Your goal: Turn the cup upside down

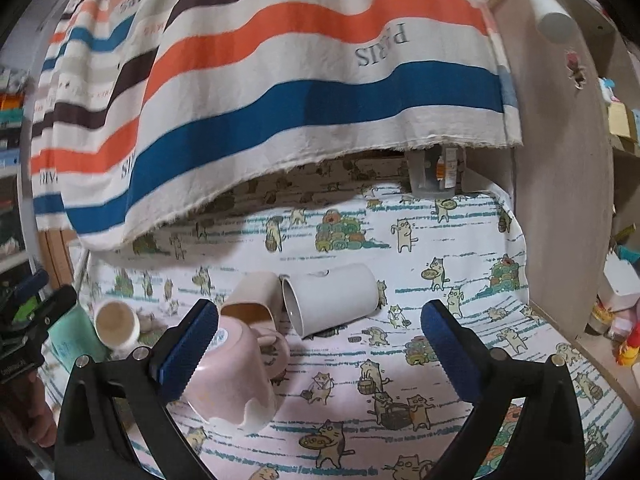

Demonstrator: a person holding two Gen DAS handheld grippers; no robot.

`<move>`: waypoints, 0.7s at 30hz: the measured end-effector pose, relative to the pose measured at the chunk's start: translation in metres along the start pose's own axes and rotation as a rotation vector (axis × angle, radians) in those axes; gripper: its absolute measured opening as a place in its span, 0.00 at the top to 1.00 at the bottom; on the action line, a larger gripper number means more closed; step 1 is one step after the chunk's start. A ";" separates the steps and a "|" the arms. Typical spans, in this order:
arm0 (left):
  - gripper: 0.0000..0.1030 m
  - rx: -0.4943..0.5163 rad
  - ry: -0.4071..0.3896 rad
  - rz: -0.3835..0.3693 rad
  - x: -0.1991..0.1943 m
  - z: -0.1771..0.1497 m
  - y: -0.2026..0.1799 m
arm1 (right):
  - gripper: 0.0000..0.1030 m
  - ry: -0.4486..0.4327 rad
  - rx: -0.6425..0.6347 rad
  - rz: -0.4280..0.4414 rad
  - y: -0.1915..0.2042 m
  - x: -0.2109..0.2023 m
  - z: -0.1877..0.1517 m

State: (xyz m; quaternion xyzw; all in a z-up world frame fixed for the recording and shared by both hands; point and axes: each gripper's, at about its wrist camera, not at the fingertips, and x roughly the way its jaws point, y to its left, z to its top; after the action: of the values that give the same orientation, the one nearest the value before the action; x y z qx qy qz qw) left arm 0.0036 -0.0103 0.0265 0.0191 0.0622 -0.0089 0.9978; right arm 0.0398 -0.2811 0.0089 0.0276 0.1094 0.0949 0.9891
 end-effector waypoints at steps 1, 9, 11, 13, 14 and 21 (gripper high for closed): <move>0.00 0.002 -0.002 0.004 0.000 -0.002 -0.001 | 0.01 -0.002 -0.011 -0.012 0.002 0.001 -0.002; 0.00 -0.050 0.053 0.016 0.012 -0.008 0.007 | 0.01 -0.003 -0.057 -0.020 0.013 0.005 -0.010; 0.00 -0.058 0.088 0.015 0.018 -0.010 0.008 | 0.01 0.001 -0.069 -0.027 0.016 0.006 -0.012; 0.00 -0.054 0.121 0.010 0.024 -0.012 0.007 | 0.01 0.009 -0.088 -0.032 0.020 0.008 -0.015; 0.00 -0.052 0.142 0.006 0.028 -0.014 0.006 | 0.01 0.029 -0.102 -0.029 0.023 0.011 -0.016; 0.00 -0.038 0.191 -0.008 0.036 -0.018 0.003 | 0.01 0.038 -0.100 -0.028 0.022 0.013 -0.018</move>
State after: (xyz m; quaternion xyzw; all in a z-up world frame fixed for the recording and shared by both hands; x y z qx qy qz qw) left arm 0.0369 -0.0072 0.0040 0.0006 0.1574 -0.0096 0.9875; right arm 0.0445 -0.2561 -0.0095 -0.0254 0.1236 0.0867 0.9882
